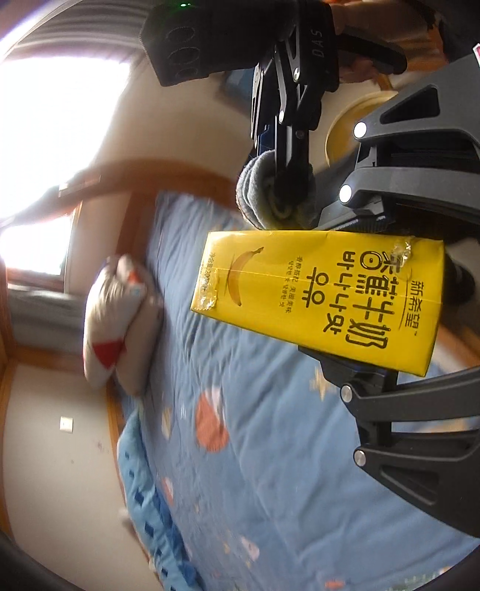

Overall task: Collect trash
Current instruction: 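Carry the carton and sock to the yellow bucket and open both tools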

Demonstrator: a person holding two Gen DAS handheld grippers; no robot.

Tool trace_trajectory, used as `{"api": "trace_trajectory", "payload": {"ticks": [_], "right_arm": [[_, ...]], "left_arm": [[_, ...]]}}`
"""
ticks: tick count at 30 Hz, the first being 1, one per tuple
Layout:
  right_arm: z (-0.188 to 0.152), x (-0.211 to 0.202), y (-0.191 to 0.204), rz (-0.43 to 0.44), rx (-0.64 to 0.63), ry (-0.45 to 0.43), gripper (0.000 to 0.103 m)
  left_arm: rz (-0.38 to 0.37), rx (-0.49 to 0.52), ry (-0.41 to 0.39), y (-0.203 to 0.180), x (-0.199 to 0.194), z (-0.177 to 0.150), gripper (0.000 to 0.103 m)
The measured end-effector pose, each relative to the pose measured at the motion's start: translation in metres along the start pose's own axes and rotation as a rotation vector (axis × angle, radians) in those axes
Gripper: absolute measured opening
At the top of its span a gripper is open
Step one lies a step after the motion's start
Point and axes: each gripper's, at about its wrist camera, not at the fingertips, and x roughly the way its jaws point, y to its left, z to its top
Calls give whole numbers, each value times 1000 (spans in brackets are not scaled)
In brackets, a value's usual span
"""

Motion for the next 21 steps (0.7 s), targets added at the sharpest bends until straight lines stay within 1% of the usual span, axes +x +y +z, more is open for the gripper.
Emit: {"api": "trace_trajectory", "payload": {"ticks": [4,8,11,15,21], "right_arm": [[-20,-35,-22,-59,62,-25,39],[-45,-67,-43,-130,108,-25,39],[-66,-90,-57,-190,159,-27,39],[-95,-121,-78,-264,248,-30,39],[-131,-154,-102,-370,336,-9,39]], "left_arm": [[-66,27,11,-38,13,-2,51],[-148,73,42,-76,32,-5,51],[-216,107,79,-102,51,-7,51],[-312,175,156,-145,79,-13,51],[-401,253,239,-194,104,-27,51]]}}
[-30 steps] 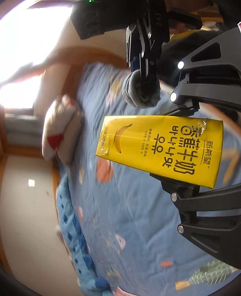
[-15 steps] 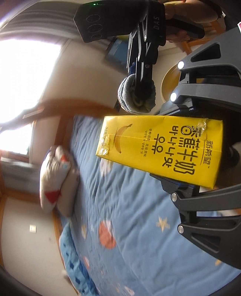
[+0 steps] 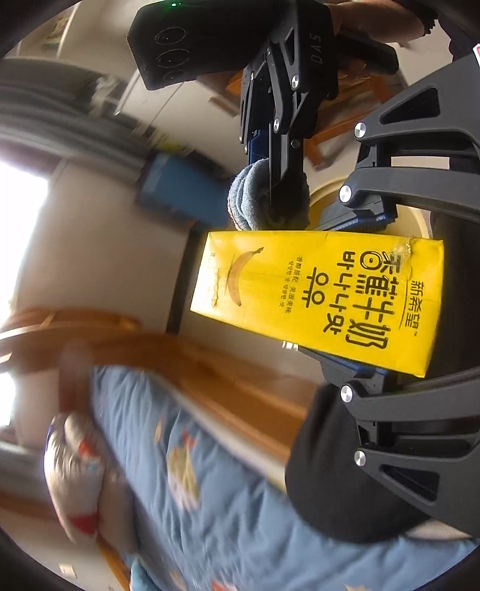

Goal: Collect trash

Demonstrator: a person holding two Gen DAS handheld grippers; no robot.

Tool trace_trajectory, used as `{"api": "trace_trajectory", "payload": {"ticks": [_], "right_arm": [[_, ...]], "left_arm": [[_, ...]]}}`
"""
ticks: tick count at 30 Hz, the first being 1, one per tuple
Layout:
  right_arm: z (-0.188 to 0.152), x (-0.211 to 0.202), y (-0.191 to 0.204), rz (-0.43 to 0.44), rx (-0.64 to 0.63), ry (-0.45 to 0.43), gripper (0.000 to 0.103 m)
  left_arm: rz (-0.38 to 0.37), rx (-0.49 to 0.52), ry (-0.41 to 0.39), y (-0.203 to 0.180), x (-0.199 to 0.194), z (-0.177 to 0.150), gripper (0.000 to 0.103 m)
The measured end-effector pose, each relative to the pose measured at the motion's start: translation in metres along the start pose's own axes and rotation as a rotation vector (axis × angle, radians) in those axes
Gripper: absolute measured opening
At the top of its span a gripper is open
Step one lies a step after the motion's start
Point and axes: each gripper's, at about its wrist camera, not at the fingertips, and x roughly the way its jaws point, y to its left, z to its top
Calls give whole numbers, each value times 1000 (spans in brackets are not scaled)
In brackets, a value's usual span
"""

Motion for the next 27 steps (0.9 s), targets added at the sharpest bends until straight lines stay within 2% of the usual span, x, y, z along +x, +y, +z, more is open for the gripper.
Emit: {"api": "trace_trajectory", "payload": {"ticks": [11,18,19,20,21,22,24,27], "right_arm": [[-47,-21,-68,-134,139,53,39],[-58,-24,-91,-195,161,62,41],[-58,-22,-93,-209,148,68,45],[-58,-19,-94,-222,140,73,55],[-58,-18,-96,-234,136,75,59],[-58,-14,-98,-244,137,81,60],[-62,-7,-106,-259,152,103,60],[-69,3,-113,-243,183,140,60]], "left_arm": [[-104,79,185,-52,77,-11,51],[-130,104,237,-70,104,-9,52],[-140,103,250,-71,108,-9,52],[-157,105,267,-71,112,-9,57],[-166,110,284,-71,116,-10,81],[-151,117,286,-70,118,-10,96],[-101,117,293,-66,124,-14,96],[-88,56,348,-55,133,-17,96]]}}
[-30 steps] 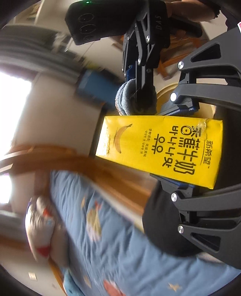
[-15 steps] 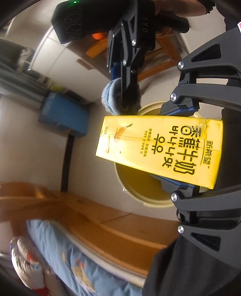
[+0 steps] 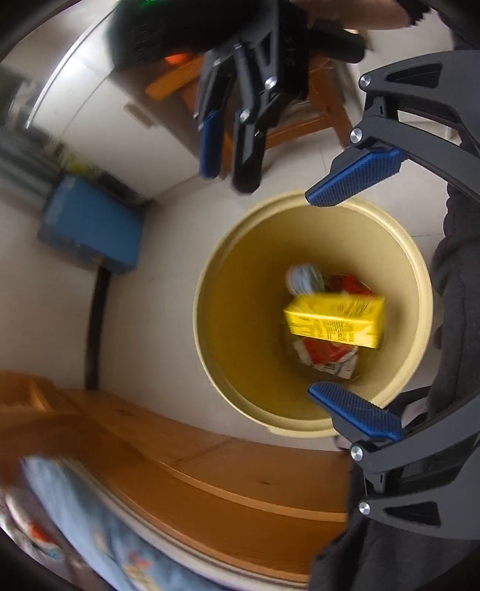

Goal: Collect trash

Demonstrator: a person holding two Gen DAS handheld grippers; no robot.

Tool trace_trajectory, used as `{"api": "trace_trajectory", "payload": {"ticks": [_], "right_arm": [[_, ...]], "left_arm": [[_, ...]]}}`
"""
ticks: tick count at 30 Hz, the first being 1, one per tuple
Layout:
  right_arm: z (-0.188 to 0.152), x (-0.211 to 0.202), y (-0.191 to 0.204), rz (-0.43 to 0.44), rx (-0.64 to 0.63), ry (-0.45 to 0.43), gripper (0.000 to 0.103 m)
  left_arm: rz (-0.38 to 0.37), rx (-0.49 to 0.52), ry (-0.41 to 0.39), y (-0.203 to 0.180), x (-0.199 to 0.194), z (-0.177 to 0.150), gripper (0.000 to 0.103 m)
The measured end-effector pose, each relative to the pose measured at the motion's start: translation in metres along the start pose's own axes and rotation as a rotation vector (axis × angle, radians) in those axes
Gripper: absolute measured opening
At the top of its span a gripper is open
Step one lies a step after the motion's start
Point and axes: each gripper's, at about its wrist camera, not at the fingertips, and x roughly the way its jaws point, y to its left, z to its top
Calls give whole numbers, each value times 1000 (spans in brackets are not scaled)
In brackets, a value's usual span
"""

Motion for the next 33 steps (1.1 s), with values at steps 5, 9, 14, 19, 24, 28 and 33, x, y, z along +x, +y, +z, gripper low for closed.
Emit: {"api": "trace_trajectory", "payload": {"ticks": [5,9,14,19,24,28,33], "right_arm": [[-6,12,5,35,1,49,59],[-2,11,8,45,4,47,59],[-1,10,9,40,-2,52,59],[0,7,15,54,-12,38,59],[11,3,37,80,-73,5,59],[26,5,65,115,-154,-6,59],[44,1,101,153,-248,-52,58]], "left_arm": [[-10,-16,-1,3,-1,0,96],[-5,0,-9,1,-3,-1,96],[-12,-9,-23,2,-6,-1,95],[-5,-20,-57,4,-14,-2,95],[59,-63,-135,13,-34,-3,93],[98,-86,-185,22,-57,-6,93],[164,-111,-260,34,-95,-14,94]]}}
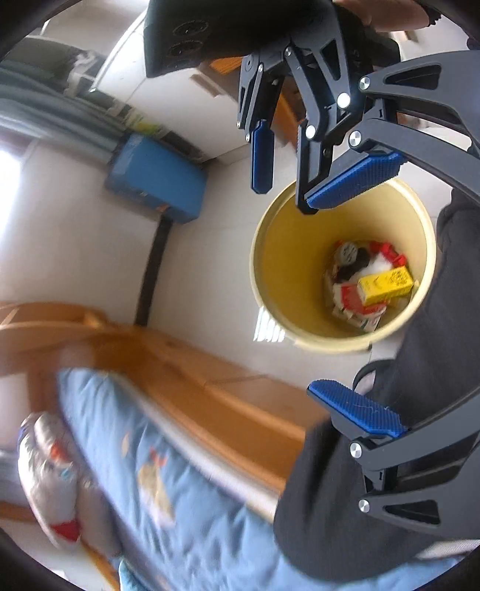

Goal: Collect trash

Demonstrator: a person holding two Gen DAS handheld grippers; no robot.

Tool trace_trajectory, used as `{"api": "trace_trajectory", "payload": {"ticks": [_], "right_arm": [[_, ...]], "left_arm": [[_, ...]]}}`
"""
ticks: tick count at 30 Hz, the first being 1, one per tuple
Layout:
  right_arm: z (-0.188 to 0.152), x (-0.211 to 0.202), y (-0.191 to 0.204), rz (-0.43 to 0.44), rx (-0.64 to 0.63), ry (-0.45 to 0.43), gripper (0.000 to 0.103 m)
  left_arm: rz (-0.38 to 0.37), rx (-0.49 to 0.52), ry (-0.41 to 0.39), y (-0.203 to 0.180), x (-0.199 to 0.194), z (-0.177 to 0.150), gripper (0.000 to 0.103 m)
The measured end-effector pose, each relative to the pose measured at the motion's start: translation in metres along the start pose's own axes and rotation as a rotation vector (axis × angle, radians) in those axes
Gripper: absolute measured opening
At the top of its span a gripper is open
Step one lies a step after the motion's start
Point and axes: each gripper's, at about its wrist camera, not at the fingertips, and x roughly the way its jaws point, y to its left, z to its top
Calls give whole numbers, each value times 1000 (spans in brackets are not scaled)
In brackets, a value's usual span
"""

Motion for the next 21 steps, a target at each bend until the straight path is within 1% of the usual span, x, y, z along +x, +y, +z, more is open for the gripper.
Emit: {"api": "trace_trajectory", "payload": {"ticks": [4,9,10,12,16,21], "right_arm": [[25,1,26,20,-88,-52,58],[57,14,74,114,-206,-86,58],[60,16,81,127,-216,-90,58],[71,21,101,187,-248,-101,58],[90,28,150,296,-321,-134,58],[101,37,210,420,-419,-139,58]], "left_arm": [[79,-26,-78,18,-33,1,94],[176,-125,-176,51,-79,-1,94],[212,-144,-198,58,-90,-4,94],[271,-173,-225,71,-107,-11,94],[390,-267,-288,99,-148,-30,94],[549,-377,-358,126,-199,-57,94]]}}
